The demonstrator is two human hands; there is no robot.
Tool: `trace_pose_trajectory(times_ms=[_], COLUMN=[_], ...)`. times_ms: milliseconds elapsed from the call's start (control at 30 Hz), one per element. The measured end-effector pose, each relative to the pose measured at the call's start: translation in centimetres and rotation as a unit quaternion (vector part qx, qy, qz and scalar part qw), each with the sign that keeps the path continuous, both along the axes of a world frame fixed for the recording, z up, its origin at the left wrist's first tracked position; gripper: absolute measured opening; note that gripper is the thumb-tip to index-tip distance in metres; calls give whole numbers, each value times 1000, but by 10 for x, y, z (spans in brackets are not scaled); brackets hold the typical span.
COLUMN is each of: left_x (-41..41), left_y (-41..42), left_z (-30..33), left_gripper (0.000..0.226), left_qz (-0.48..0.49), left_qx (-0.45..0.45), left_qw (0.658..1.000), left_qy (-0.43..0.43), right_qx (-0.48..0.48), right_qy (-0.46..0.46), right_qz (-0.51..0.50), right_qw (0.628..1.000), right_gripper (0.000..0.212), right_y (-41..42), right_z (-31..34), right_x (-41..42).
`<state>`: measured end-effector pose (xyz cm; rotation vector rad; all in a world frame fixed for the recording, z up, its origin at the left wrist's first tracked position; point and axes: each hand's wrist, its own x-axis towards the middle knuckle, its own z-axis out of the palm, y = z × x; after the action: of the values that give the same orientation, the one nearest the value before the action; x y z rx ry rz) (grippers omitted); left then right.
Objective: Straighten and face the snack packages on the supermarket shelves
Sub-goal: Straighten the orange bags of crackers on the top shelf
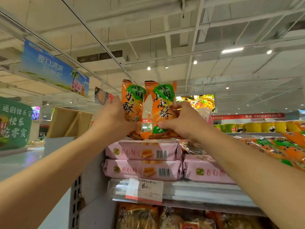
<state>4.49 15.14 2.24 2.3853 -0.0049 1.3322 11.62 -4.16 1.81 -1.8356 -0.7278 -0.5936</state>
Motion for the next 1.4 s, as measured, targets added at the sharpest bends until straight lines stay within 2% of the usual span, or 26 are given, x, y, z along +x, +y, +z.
trace_pose_trajectory(times_ms=[67, 167, 233, 333, 467, 567, 800, 933, 1067, 1167, 1400], left_x=[-2, -1, 0, 2, -1, -1, 7, 6, 10, 14, 23], left_y=[-20, -58, -85, -123, -170, -208, -292, -341, -389, -419, -437], left_z=[-7, -23, -34, -45, -57, -66, -81, -93, -97, -100, -90], left_gripper=[63, 64, 67, 57, 58, 59, 71, 86, 79, 75, 76], left_qz=[-53, -120, -156, -260, -368, -416, -423, -417, -414, -380, -324], left_qx=[4, 7, 28, 6, -13, -11, 14, 42, 25, 28, -5], left_qw=[998, 992, 986, 964, 929, 909, 906, 908, 910, 925, 946], left_qy=[-18, -44, -59, -52, -36, -17, -15, -16, -7, -17, -16], right_qx=[12, 4, 3, 10, 30, 39, 25, 5, -17, -38, -72], right_qy=[-17, -52, -66, -62, -64, -85, -90, -104, -113, -114, -142], right_qz=[17, 13, -28, -102, -135, -168, -229, -242, -239, -243, -227], right_qw=[1000, 999, 997, 993, 988, 981, 969, 965, 964, 963, 961], right_gripper=[96, 106, 104, 95, 71, 72, 65, 73, 81, 90, 84], right_y=[-21, -54, -76, -115, -164, -203, -289, -339, -392, -426, -455], right_z=[-13, -30, -37, -44, -56, -69, -92, -105, -112, -112, -94], right_x=[-7, -24, -37, -55, -74, -83, -100, -99, -88, -78, -49])
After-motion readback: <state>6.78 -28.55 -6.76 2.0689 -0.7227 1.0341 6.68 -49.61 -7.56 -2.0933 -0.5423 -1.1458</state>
